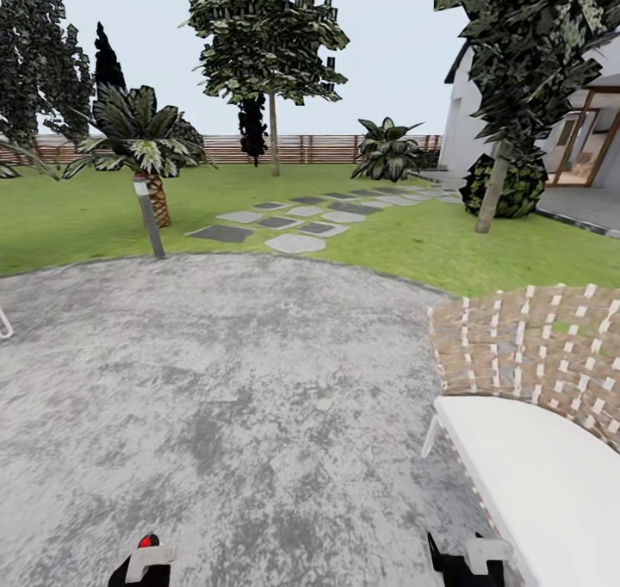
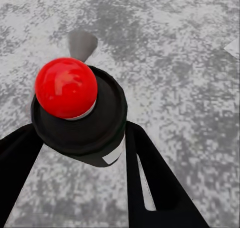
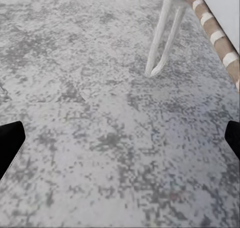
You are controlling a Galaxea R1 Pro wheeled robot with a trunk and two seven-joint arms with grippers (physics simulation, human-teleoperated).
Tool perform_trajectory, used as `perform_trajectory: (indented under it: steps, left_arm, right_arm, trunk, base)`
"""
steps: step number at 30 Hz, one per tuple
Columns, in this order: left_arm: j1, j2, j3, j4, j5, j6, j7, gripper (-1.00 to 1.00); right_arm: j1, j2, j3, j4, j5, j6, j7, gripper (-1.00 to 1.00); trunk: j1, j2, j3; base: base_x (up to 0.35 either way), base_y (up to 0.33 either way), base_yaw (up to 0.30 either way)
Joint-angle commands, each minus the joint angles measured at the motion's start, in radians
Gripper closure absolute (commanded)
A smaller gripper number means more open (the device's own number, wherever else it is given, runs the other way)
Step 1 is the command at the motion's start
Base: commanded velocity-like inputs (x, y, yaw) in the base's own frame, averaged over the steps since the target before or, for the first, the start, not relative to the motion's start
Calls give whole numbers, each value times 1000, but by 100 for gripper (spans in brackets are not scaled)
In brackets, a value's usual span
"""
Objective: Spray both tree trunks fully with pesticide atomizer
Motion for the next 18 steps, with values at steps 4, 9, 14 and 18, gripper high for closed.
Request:
perform_trajectory:
  steps: [4,9,14,18]
  left_arm:
    - [0,0,0,0,0,0,0,100]
    - [0,0,0,0,0,0,0,100]
    - [0,0,0,0,0,0,0,100]
    - [0,0,0,0,0,0,0,100]
  right_arm:
    - [0,0,0,0,0,0,0,-100]
    - [0,0,0,0,0,0,0,-100]
    - [0,0,0,0,0,0,0,-100]
    - [0,0,0,0,0,0,0,-100]
  trunk:
    - [0,0,0]
    - [0,0,0]
    - [0,0,0]
    - [0,0,0]
  base:
    - [339,0,152]
    - [339,0,257]
    - [339,0,246]
    - [339,0,53]
